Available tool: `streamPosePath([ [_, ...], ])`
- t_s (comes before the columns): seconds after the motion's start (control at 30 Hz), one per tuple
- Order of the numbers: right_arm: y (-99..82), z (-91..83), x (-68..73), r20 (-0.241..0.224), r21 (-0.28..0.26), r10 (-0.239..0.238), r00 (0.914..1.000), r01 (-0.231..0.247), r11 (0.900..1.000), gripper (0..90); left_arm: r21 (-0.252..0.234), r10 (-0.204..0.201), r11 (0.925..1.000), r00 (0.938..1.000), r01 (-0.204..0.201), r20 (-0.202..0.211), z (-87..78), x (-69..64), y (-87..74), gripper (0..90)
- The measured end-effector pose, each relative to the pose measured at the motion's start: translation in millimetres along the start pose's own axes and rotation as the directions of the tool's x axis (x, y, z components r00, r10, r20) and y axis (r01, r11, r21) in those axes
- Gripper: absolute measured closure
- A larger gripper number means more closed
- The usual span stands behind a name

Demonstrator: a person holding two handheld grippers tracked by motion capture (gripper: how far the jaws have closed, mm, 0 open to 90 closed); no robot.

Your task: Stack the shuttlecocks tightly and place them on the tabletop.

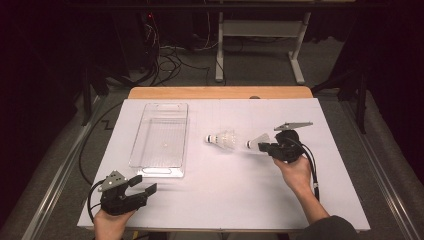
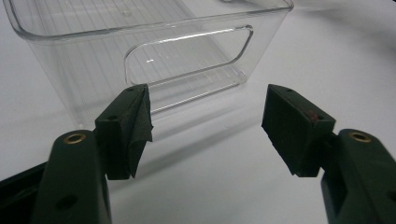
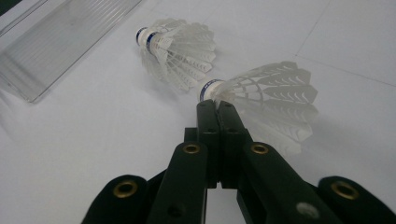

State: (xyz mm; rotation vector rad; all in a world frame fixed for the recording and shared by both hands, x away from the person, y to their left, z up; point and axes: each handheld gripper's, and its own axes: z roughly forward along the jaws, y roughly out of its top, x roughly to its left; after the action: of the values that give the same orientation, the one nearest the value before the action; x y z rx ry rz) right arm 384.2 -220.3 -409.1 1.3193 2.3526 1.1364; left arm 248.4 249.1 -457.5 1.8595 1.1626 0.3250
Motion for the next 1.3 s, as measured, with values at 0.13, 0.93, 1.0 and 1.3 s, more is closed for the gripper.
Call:
streamPosePath([
  [0.13,2.5,3.2,-2.2,-0.003,0.001,0.005,1.0000,-0.005,1.0000,90.0,0.000,0.000,1.0000,1.0000,0.000,0.000,0.0,0.2,0.1,33.6],
  [0.93,17.8,25.1,1.3,-0.055,0.006,0.015,0.9983,-0.015,0.9999,90.0,0.001,0.000,1.0000,1.0000,0.000,0.003,0.8,0.5,0.4,33.6],
  [1.0,19.0,26.8,2.1,-0.060,0.006,0.015,0.9981,-0.014,0.9999,90.0,0.001,0.000,1.0000,1.0000,0.000,0.003,0.9,0.5,0.4,33.6],
  [1.3,22.9,38.0,6.0,-0.080,0.015,0.022,0.9965,-0.021,0.9997,90.0,0.001,0.001,1.0000,1.0000,-0.001,0.004,0.8,0.6,0.4,33.6],
])
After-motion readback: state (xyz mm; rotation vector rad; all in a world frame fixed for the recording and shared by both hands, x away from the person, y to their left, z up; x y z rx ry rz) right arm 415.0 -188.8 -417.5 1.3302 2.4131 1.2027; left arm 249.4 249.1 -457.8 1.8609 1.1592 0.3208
